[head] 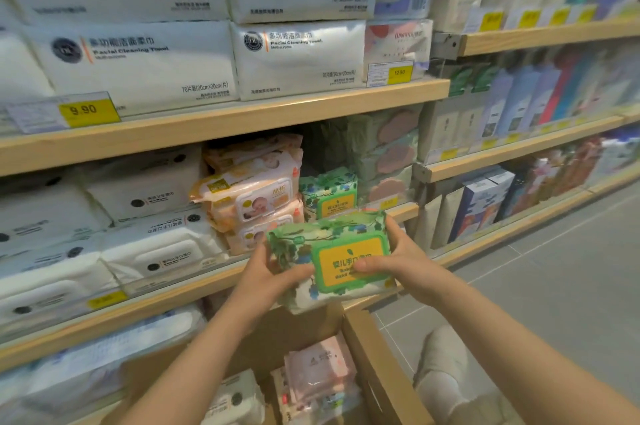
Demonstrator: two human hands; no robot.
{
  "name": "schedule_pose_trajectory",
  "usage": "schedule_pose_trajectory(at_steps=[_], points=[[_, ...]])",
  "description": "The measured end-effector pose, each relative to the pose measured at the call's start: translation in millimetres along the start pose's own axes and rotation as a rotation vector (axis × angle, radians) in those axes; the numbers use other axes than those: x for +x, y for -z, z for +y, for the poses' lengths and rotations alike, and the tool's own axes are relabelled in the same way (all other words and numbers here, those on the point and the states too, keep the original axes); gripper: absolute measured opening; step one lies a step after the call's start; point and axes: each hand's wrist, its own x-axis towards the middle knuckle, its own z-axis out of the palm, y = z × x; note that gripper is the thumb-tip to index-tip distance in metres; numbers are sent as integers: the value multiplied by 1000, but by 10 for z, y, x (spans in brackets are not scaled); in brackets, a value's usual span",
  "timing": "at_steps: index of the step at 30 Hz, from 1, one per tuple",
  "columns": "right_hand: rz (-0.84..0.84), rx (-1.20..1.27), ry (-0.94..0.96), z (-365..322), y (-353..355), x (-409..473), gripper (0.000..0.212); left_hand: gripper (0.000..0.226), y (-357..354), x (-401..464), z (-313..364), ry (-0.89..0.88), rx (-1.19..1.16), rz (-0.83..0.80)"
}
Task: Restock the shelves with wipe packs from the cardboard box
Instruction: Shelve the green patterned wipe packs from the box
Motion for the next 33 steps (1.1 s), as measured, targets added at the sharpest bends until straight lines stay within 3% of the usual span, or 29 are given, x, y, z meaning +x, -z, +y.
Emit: schedule_pose_trajectory(at_steps=[4,8,11,13,17,21,23,25,28,33], points=[[-104,-231,-31,-103,32,-70,96,92,-20,-55,8,-1,-13,-67],[-96,-1163,199,-288,-70,-20,115,74,-89,-109,20,-127,251,15],[-218,-1515,302,-351,-222,75,116,72,-220,-144,70,-199,299,75],[-225,-1583,347,-392,-194,134,110,72,-246,-121,120,-226,297,74],[-101,-1598,485,-571,36,308,100,83,-13,138,380,-310,475,-97],[38,-1758,560,-859,251,694,96,74,431,718,588,-503,921,189],[79,-1826,554,-999,235,959,97,64,573,972,579,-348,1325,242],[97,-1893,512,-1099,186,1244,97,50,619,1122,512,-180,1526,210],[87,-1914,370,-1173,211,1563,95,33,643,1219,402,-259,1616,231],[-34,-1938,180,-986,169,1854,99,27,670,1253,318,-356,1600,269]])
